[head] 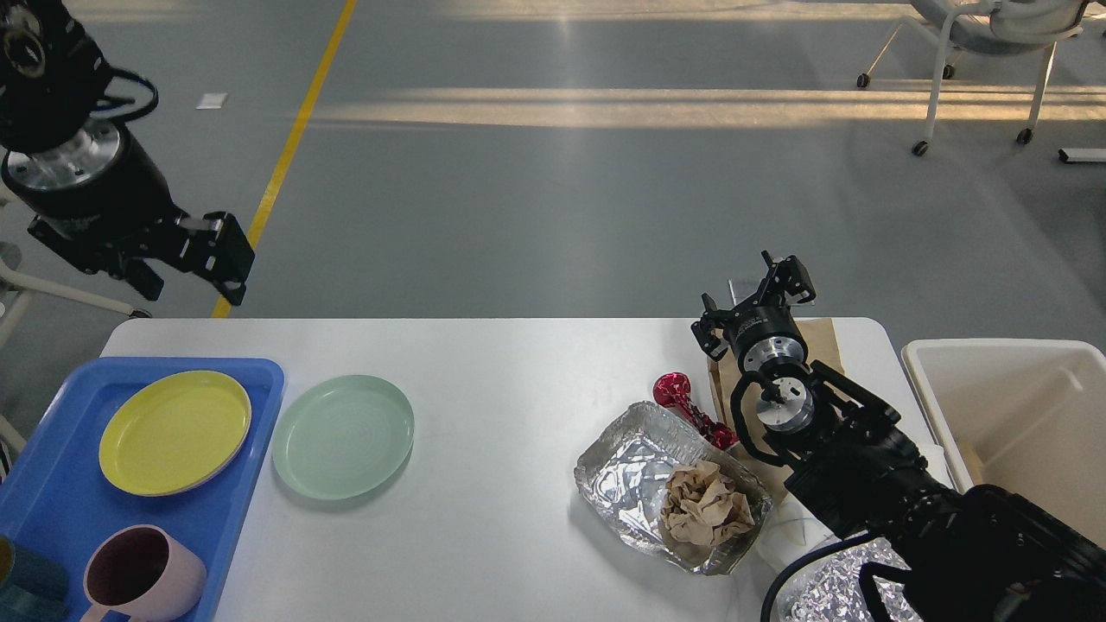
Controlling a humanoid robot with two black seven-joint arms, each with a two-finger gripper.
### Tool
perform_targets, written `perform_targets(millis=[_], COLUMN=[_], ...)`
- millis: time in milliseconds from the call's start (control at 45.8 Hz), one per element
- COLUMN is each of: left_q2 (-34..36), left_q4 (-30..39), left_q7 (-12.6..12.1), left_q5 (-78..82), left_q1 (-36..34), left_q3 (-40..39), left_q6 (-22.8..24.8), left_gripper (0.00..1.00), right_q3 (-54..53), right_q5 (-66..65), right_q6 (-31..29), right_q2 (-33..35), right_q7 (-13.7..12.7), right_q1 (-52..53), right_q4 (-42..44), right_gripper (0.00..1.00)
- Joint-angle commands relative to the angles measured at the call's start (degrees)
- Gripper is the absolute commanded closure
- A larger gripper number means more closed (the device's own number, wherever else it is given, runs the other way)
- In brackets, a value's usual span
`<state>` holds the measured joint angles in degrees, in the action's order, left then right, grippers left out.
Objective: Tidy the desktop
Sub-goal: 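Raise the left gripper and move it toward the green plate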
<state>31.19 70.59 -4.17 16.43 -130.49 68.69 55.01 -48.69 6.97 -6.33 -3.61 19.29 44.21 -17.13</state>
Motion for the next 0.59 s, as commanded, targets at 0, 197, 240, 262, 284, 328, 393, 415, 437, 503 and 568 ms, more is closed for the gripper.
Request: perform_targets(millis=[0, 197, 240, 262, 284, 328, 393, 415, 437, 503, 568], left_q2=[-0.3, -0.3, -0.3, -0.3, -0.3, -0.4, -1.5, -2.1, -3.0, -5.0, -6.6], left_q4=[0.0, -0.1, -0.1, -0.1, -0.1, -0.1, -0.2, -0.3, -0.5, -1.2, -2.6], left_q7=[3.0, 3.7, 3.7, 3.7, 3.7, 3.7, 3.7, 3.7, 3.6, 3.6, 3.6], left_q5=[-2.2, -5.0, -5.4, -5.7, -6.0, -6.4, -6.8, -6.8, -6.8, -6.9, -6.9], left_q1=[-8.6, -19.3, -20.9, -21.6, -21.9, -22.2, -21.9, -21.6, -21.2, -18.0, -13.6], left_q3=[-0.1, -0.6, -0.8, -0.8, -0.8, -0.8, -0.5, -0.4, -0.3, -0.3, -0.8], left_q6=[0.0, 0.0, 0.0, 0.0, 0.0, 0.0, 0.0, 0.0, 0.0, 0.0, 0.0], left_gripper=[0.25, 0.25, 0.25, 0.25, 0.25, 0.25, 0.25, 0.25, 0.25, 0.25, 0.26], right_q3=[0.0, 0.0, 0.0, 0.0, 0.0, 0.0, 0.0, 0.0, 0.0, 0.0, 0.0], right_q5=[0.0, 0.0, 0.0, 0.0, 0.0, 0.0, 0.1, 0.0, 0.0, 0.0, 0.0], right_q6=[0.0, 0.0, 0.0, 0.0, 0.0, 0.0, 0.0, 0.0, 0.0, 0.0, 0.0], right_q2=[0.0, -0.1, 0.0, 0.0, -0.1, 0.0, 0.0, 0.0, 0.0, 0.0, 0.0], right_q7=[0.0, 0.0, 0.0, 0.0, 0.0, 0.0, 0.0, 0.0, 0.0, 0.0, 0.0], right_q1=[0.0, 0.0, 0.0, 0.0, 0.0, 0.0, 0.0, 0.0, 0.0, 0.0, 0.0], right_q4=[0.0, 0.0, 0.0, 0.0, 0.0, -0.1, 0.0, 0.0, 0.0, 0.0, 0.0], right_gripper=[0.00, 0.00, 0.00, 0.00, 0.00, 0.00, 0.00, 0.00, 0.00, 0.00, 0.00])
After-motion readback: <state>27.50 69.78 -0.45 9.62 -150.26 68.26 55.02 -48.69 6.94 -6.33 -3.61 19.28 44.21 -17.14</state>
